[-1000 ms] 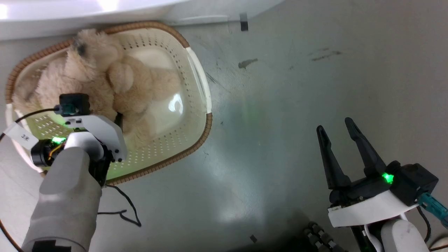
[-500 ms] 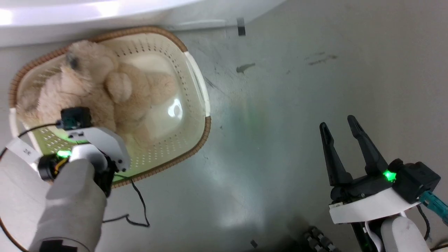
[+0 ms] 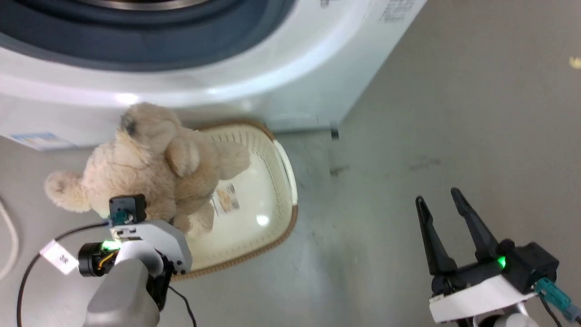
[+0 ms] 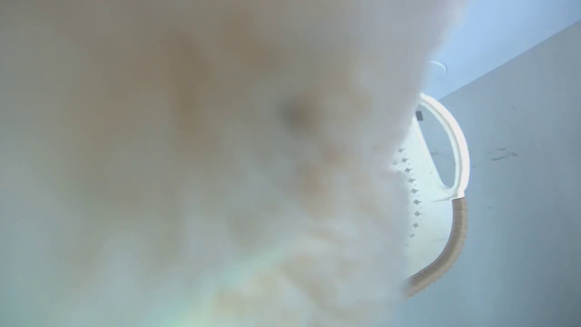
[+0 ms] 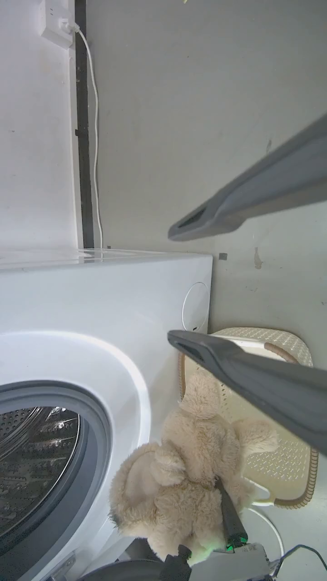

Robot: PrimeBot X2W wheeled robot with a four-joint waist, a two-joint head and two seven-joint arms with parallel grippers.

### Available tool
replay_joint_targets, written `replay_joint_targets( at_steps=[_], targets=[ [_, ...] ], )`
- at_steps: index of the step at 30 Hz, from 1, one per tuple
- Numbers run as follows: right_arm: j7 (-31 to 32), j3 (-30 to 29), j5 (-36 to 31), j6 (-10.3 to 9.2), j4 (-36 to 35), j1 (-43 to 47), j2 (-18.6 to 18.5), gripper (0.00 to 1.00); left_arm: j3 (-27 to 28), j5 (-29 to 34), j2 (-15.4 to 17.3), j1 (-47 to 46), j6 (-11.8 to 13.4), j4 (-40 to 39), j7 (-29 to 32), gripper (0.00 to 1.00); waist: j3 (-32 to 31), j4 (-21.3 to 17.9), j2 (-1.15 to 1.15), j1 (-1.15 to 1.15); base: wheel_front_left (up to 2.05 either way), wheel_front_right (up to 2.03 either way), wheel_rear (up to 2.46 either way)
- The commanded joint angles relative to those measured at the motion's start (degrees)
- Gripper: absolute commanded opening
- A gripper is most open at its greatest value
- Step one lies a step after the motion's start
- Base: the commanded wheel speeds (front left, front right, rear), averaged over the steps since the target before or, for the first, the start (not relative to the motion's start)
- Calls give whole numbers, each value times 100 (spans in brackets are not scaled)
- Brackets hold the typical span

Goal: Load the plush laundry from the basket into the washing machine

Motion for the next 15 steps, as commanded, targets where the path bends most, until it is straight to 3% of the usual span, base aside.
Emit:
replay_joint_targets(
  at_steps=[1, 9, 15],
  targets=[
    [-25, -31, -53, 3, 32, 99, 18, 100, 23, 74, 22, 247, -27, -373, -72, 0, -583, 209, 0, 1, 0, 0, 0],
    [-25, -162, -88, 3, 41, 450, 18, 100, 26, 112, -133, 1221, -97, -1632, -73, 0, -1185, 484, 0, 1, 0, 0, 0],
    [-25, -220, -71, 3, 0, 567, 18, 100, 220, 76, -187, 1908, -114, -3042, -74, 0, -1376, 607, 0, 1, 0, 0, 0]
  ],
)
